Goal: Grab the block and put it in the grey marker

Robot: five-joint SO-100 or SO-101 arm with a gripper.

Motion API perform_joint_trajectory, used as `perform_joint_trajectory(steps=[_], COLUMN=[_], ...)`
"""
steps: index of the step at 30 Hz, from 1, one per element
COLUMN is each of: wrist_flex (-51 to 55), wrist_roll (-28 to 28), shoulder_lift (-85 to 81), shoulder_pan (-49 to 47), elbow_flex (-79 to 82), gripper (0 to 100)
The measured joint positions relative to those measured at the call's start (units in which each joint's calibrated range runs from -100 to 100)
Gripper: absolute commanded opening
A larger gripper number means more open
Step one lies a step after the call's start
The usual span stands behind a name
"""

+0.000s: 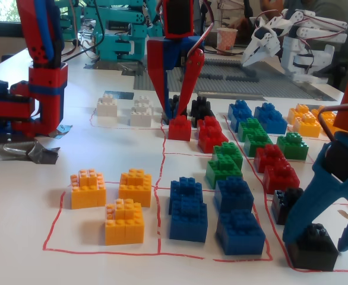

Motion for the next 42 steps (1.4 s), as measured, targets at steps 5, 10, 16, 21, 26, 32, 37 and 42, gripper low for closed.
perform_joint_trajectory(steps=[5,10,16,21,26,32,37,42], wrist_flex=[-3.4,-3.3,-3.3,-3.0,2.7,6.2,10.3,11.1], wrist_roll=[2.6,2.6,2.7,3.3,4.8,10.2,16.4,21.3], shoulder_lift=[-4.5,-4.6,-4.6,-4.6,-4.6,-7.8,-8.2,-8.2], shoulder_pan=[4.1,4.7,5.0,4.8,6.2,13.9,19.1,24.9], elbow_flex=[7.4,8.1,8.1,8.1,6.3,2.1,-1.4,-2.7], gripper=[0,0,0,0,0,0,0,0])
